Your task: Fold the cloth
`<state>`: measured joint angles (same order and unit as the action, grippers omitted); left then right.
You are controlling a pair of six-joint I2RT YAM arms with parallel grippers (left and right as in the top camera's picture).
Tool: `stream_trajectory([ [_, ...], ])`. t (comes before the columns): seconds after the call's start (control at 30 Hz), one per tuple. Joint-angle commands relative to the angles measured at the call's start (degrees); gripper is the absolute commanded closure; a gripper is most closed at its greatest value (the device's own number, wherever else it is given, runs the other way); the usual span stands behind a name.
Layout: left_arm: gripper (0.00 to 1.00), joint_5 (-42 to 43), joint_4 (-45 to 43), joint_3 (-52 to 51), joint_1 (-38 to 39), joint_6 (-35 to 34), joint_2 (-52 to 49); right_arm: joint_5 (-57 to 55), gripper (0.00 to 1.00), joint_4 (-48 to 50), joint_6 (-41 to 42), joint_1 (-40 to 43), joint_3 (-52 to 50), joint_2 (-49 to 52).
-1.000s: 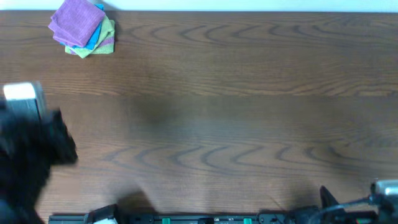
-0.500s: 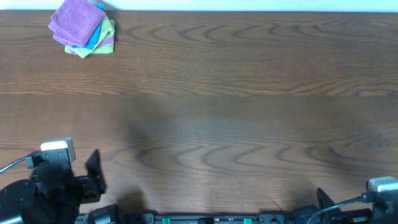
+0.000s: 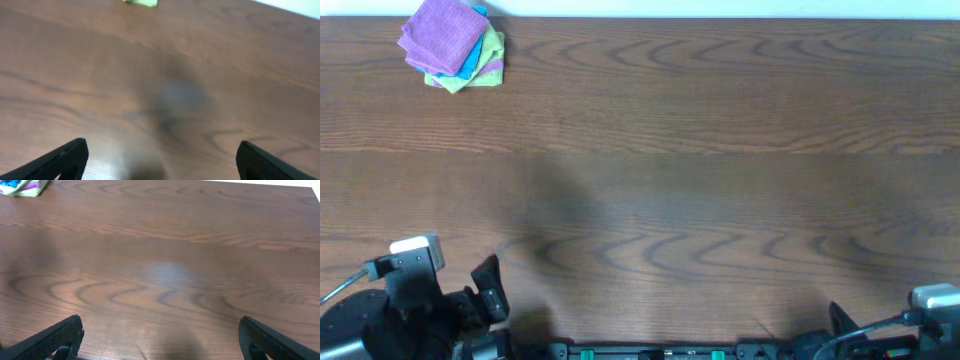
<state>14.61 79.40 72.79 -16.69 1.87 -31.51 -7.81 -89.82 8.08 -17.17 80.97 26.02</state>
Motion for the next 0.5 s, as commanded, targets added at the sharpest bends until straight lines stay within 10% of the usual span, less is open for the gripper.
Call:
stream_trajectory([
  [0.0,0.04,0.2,1.6,0.0,0.2,-0.7,-0.5,-1.0,0.01,0.0,0.2,-0.5,-0.2,0.2],
  [0.17,0.04,-2.1,1.5,0.0,0.2,-0.5,-0.5,-1.0,0.01,0.0,0.2,-0.5,-0.2,0.2],
  [0.47,0.04,-4.3,-24.3,-10.7,6.8,-0.6,2.6,-1.0,0.01,0.0,0.2,-0.5,-0.2,0.2],
])
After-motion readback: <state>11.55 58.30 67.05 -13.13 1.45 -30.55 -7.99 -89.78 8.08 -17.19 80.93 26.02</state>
